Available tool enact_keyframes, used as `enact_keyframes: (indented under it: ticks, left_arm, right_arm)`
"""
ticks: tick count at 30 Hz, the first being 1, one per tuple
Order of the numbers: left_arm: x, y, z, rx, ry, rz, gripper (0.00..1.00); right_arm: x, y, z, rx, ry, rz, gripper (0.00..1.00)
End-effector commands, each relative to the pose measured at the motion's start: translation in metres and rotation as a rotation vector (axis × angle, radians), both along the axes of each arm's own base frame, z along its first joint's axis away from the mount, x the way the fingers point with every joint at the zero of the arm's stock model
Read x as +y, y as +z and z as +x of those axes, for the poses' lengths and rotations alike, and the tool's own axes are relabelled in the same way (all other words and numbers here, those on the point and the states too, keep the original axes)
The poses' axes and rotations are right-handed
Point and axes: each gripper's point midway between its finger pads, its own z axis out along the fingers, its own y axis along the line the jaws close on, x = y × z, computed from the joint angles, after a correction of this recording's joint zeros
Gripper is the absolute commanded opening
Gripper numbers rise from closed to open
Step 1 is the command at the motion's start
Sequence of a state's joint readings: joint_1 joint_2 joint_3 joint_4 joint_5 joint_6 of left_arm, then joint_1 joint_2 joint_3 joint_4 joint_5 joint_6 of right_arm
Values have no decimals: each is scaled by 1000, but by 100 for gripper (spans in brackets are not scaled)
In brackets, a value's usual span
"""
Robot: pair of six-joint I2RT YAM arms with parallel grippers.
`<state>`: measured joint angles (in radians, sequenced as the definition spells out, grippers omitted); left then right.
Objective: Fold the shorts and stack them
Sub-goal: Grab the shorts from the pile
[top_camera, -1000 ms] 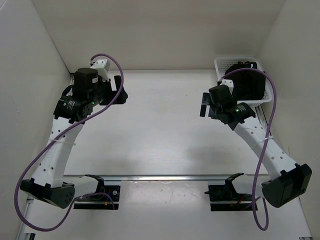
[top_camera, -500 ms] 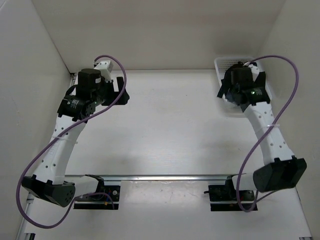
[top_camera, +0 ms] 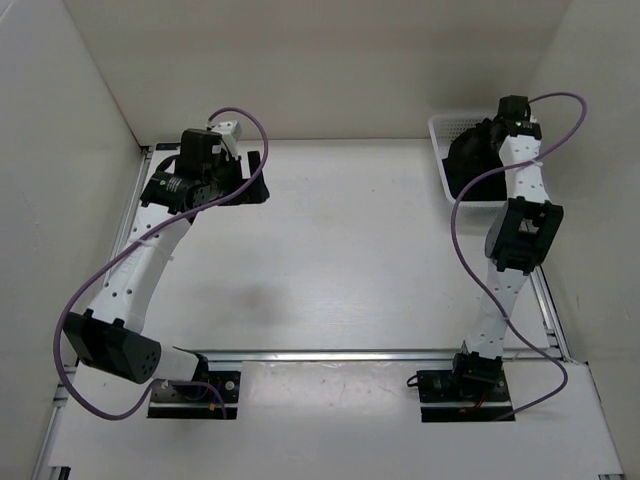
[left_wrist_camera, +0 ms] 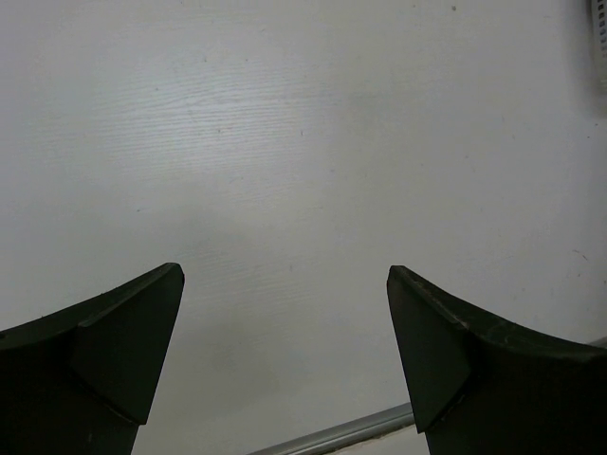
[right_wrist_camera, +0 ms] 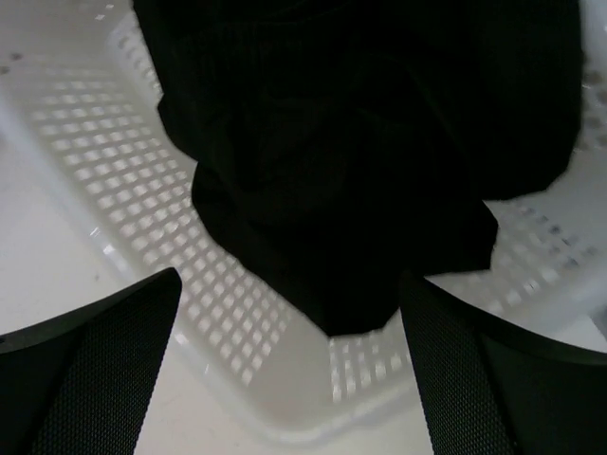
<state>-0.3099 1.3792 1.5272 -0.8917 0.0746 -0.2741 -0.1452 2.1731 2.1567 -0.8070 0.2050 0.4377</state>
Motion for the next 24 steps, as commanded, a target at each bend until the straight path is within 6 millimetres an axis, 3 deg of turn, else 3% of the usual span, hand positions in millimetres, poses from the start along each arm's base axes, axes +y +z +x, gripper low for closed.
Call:
enact_keyframes:
  ticks: [1,3,6,7,9,10,11,14,15,17,18,19,20,21,22,24]
  left_arm:
    - [1,26,10,-75,25,-6,100]
    - [2,31,15,-87,34,-3,100]
    - [4,27,23,-74,53,18,100]
    - [4,19,27,-58,61,30,100]
    - [3,25,33,-69,61,26,100]
    - [1,20,38,-58,61,31,100]
    - [0,16,40,-48,61,34,100]
    - [-4,15,43,-34,45,26,100]
    - [-4,15,43,-34,45,26,100]
    - [-6,15,42,-29,45,13,100]
    - [-5,19,40,-40,45,8,100]
    - [-5,18,38,-32,45,11,100]
    - [-4,22,36,-42,45,8,100]
    - [-6,20,33,-34,32,-1,100]
    - [-9,11,29,-12,7,4,100]
    - [-3,-3,19,37,6,34,100]
  right_arm:
    - [5,-29,25,23,43,58,99]
    - [2,-45,35,31,47,77,99]
    - [4,-77,52,37,60,96,89]
    - [7,-78,56,22,65,116,79]
    - [8,-81,62,4,64,130,66]
    - [8,-81,62,4,64,130,43]
    - [10,-84,63,1,69,137,34]
    - [7,-63,60,-30,42,126,1]
    - [5,-34,59,-81,37,107,0]
    - [2,-7,52,-113,31,76,0]
    - [2,33,47,-180,40,57,0]
    - [2,51,42,-206,51,42,0]
    - [4,92,33,-278,54,29,0]
    - [10,113,27,-317,86,34,0]
    - [22,135,19,-355,142,62,0]
    - [39,201,-8,-474,213,72,0]
